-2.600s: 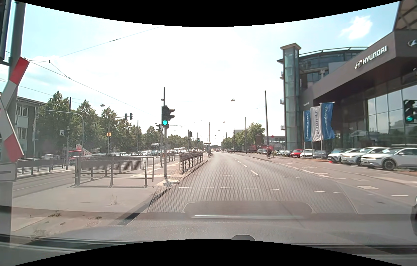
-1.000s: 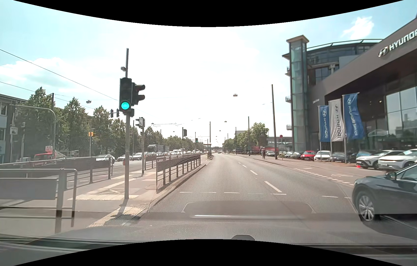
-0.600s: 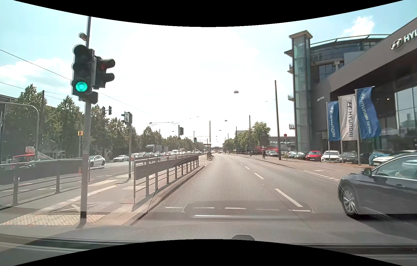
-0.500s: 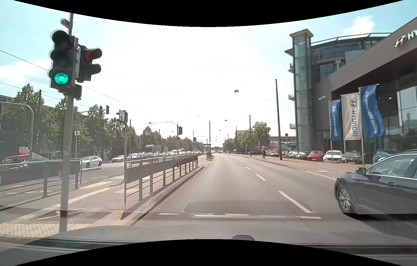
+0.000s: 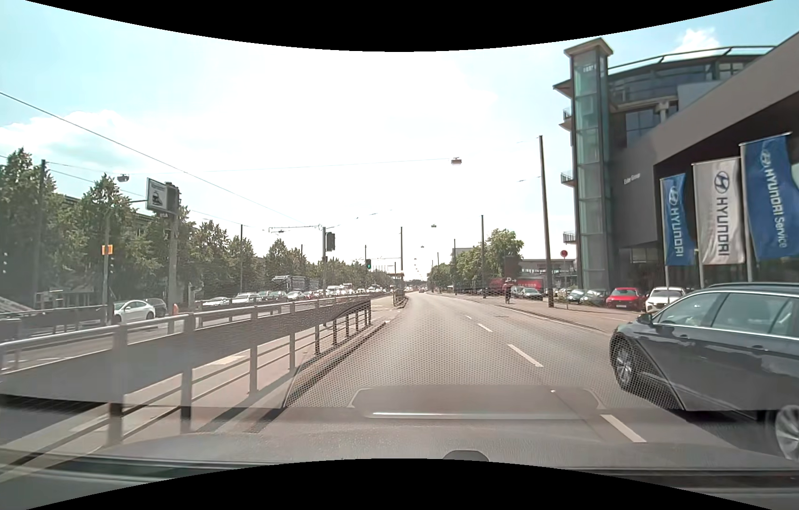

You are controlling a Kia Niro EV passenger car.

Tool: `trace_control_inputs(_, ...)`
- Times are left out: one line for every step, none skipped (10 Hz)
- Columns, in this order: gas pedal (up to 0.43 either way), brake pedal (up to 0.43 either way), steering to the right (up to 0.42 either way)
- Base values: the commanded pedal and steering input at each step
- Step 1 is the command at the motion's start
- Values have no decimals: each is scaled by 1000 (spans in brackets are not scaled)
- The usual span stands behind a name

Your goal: Follow the waypoints while adhering to traffic rules and regulations

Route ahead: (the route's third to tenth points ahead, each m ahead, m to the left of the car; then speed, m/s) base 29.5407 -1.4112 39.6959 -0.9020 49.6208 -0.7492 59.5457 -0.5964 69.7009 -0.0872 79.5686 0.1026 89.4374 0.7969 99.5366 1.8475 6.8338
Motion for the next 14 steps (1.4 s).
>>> trace_control_inputs(469,0,-6)
trace_control_inputs(469,0,-6)
trace_control_inputs(469,0,-6)
trace_control_inputs(469,0,-6)
trace_control_inputs(469,0,-6)
trace_control_inputs(469,0,-8)
trace_control_inputs(469,0,-9)
trace_control_inputs(461,0,-10)
trace_control_inputs(449,0,-13)
trace_control_inputs(398,0,-15)
trace_control_inputs(390,0,-12)
trace_control_inputs(390,0,-7)
trace_control_inputs(390,0,-5)
trace_control_inputs(390,0,-5)
